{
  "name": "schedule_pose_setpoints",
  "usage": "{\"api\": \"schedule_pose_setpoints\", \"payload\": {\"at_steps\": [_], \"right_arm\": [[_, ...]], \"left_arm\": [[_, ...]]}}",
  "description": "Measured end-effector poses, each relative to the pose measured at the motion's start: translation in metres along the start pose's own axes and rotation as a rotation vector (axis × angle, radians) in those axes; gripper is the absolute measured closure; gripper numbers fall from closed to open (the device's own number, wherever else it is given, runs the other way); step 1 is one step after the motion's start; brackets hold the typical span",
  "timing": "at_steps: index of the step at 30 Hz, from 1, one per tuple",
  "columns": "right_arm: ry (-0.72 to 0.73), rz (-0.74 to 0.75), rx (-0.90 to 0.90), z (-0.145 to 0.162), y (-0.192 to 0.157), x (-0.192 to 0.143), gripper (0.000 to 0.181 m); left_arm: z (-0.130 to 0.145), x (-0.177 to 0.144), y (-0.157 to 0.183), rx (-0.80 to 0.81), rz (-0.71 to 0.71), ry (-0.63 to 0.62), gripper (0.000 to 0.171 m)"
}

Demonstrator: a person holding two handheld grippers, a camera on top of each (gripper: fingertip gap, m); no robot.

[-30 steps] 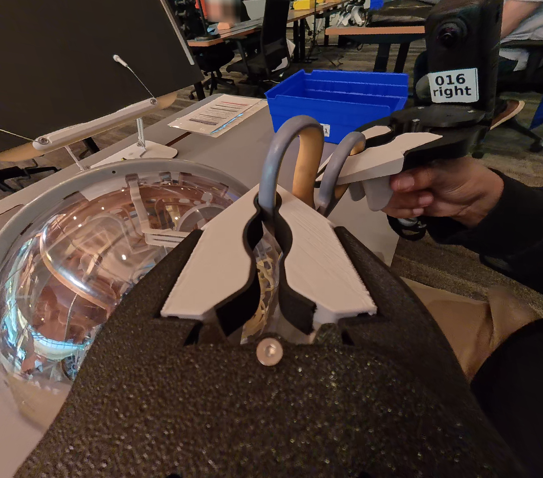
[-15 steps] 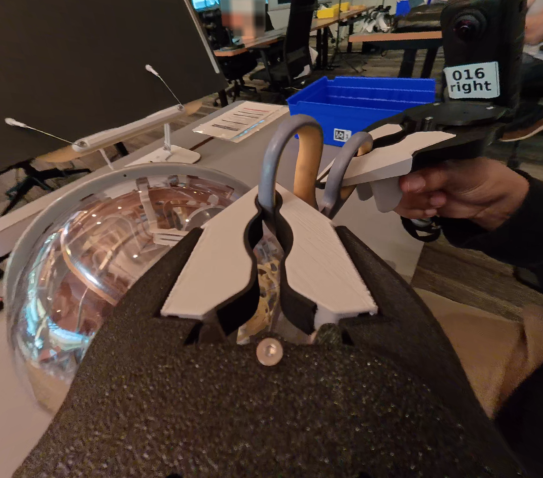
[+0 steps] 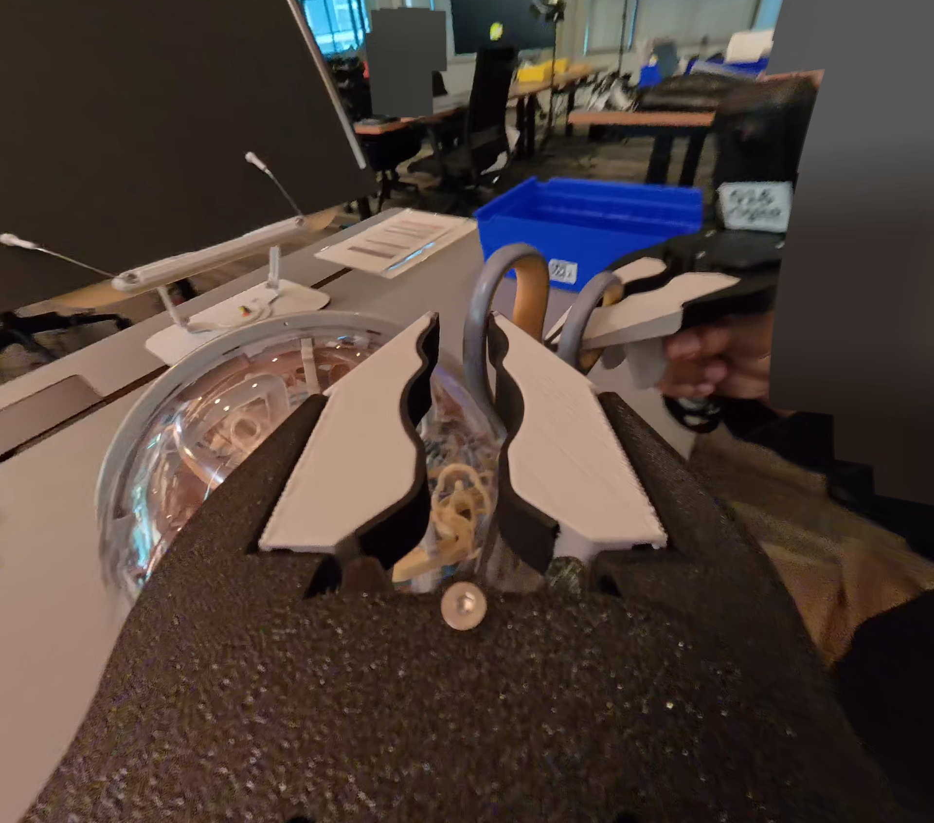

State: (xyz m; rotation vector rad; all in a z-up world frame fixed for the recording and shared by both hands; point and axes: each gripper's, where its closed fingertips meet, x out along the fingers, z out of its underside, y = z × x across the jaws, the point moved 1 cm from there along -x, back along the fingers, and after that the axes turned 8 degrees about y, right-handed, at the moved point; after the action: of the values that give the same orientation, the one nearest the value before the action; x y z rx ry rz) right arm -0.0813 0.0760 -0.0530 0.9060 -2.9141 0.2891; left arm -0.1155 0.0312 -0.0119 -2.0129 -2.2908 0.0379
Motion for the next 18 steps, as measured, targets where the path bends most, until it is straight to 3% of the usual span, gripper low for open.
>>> {"api": "schedule_pose_setpoints", "payload": {"at_steps": [2, 5, 10, 18], "right_arm": [[-0.006, -0.01, -0.029, 0.0, -0.005, 0.001, 0.181], [-0.017, 0.009, -0.077, -0.002, -0.008, 0.001, 0.181], [-0.018, 0.061, -0.089, -0.006, -0.014, 0.003, 0.181], [-0.01, 0.154, -0.105, -0.009, -0.019, 0.008, 0.181]], "left_arm": [[0.013, 0.006, -0.001, 0.087, -0.047, -0.068, 0.156], [0.014, 0.011, 0.0, 0.189, -0.119, -0.056, 0.171], [0.012, 0.01, 0.0, 0.098, -0.131, -0.052, 0.171], [0.014, 0.007, -0.009, 0.14, -0.256, -0.079, 0.171]]}}
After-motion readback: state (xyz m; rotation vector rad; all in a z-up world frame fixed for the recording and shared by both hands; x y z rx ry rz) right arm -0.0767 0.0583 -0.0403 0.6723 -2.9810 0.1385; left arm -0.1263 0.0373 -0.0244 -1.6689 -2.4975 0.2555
